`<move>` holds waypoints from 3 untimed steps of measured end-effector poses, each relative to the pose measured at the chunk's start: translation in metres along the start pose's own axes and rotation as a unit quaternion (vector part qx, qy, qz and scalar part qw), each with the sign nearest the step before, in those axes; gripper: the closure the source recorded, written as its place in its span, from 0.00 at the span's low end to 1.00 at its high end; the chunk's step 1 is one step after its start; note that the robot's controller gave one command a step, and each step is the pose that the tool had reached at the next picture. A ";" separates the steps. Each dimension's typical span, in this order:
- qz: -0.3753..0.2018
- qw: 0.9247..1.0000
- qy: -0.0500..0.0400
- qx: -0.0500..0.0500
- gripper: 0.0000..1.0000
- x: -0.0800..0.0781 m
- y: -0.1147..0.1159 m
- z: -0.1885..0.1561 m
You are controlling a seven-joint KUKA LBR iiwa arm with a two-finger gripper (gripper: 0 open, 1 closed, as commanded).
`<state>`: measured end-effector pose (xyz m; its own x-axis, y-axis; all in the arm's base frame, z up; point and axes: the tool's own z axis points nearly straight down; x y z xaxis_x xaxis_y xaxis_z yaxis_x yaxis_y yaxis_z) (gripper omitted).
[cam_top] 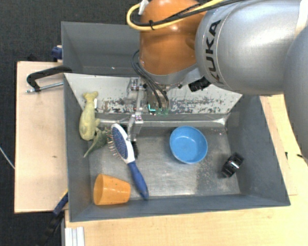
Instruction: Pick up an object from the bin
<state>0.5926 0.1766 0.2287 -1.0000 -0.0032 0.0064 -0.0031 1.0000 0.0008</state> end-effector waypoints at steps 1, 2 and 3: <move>-0.074 0.997 -0.001 0.000 0.00 0.001 0.020 0.109; -0.053 0.999 -0.011 -0.005 0.00 -0.004 -0.003 0.140; -0.050 0.999 -0.014 -0.005 1.00 -0.006 -0.004 0.141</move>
Offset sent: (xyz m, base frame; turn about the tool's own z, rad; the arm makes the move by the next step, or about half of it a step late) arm -0.0006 0.0193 -0.1055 -0.1462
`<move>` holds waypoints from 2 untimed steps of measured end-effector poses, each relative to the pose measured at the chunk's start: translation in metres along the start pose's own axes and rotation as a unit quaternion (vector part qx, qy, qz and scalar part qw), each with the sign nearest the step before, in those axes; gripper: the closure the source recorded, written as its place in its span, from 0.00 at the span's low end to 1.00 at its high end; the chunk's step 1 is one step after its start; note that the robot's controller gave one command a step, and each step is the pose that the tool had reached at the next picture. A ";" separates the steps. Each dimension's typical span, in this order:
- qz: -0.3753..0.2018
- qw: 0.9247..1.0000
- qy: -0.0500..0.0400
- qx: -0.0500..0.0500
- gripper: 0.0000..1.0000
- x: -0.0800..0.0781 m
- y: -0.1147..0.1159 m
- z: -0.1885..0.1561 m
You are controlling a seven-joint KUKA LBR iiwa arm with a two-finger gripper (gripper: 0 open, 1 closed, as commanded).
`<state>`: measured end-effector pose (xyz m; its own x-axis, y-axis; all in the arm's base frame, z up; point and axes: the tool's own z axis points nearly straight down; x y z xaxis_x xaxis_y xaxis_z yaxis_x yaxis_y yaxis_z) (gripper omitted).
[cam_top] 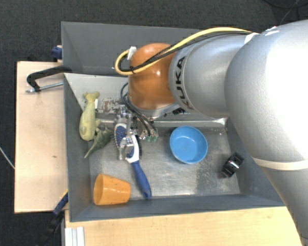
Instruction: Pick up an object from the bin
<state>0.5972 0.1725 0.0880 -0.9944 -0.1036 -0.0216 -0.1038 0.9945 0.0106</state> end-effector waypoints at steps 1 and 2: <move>0.002 1.000 0.004 0.003 1.00 -0.006 0.004 -0.096; 0.005 1.000 0.004 0.004 1.00 0.000 0.006 -0.169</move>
Offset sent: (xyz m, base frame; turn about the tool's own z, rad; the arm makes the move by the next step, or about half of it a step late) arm 0.0010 0.0018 0.0903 0.0048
